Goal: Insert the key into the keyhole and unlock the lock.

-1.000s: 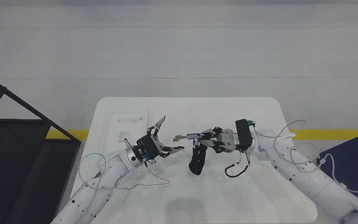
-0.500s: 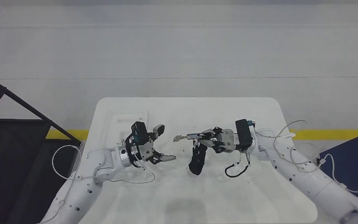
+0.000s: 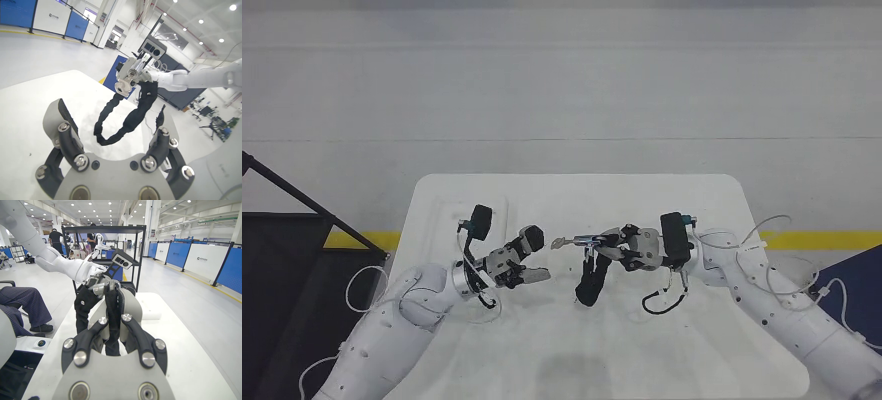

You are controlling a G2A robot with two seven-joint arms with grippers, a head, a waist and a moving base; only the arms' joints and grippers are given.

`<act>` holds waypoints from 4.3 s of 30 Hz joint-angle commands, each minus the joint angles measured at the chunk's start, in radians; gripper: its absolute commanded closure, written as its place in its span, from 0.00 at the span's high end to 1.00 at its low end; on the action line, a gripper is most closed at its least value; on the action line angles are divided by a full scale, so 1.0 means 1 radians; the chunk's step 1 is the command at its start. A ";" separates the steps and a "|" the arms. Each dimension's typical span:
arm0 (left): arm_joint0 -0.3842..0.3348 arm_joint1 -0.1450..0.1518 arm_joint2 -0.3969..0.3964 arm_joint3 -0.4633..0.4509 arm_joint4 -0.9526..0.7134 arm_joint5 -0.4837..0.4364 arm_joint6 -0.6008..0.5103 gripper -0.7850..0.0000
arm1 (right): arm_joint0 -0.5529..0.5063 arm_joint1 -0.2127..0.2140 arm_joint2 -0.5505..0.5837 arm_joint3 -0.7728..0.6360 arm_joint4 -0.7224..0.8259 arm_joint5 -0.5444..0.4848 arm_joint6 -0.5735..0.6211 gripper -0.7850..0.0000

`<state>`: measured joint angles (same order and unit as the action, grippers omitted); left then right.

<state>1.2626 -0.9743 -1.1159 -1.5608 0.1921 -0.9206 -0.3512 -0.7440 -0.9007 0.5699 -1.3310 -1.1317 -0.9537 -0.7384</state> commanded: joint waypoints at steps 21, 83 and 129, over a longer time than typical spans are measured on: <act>-0.129 -0.004 0.115 0.120 -1.076 0.413 -0.667 1.00 | -0.050 -0.032 0.076 -0.045 -0.037 -0.037 0.045 0.00; -0.075 -0.055 0.015 0.036 -0.605 0.261 -0.573 0.00 | -0.110 -0.059 0.161 -0.022 -0.095 -0.059 0.021 0.00; -0.027 -0.056 0.008 -0.056 -0.298 0.066 -0.366 1.00 | -0.116 -0.050 0.153 -0.008 -0.097 -0.059 -0.016 0.00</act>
<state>1.2356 -1.0310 -1.1082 -1.6184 -0.1049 -0.8546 -0.7167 -0.8596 -0.9514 0.7216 -1.3401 -1.2292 -1.0123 -0.7538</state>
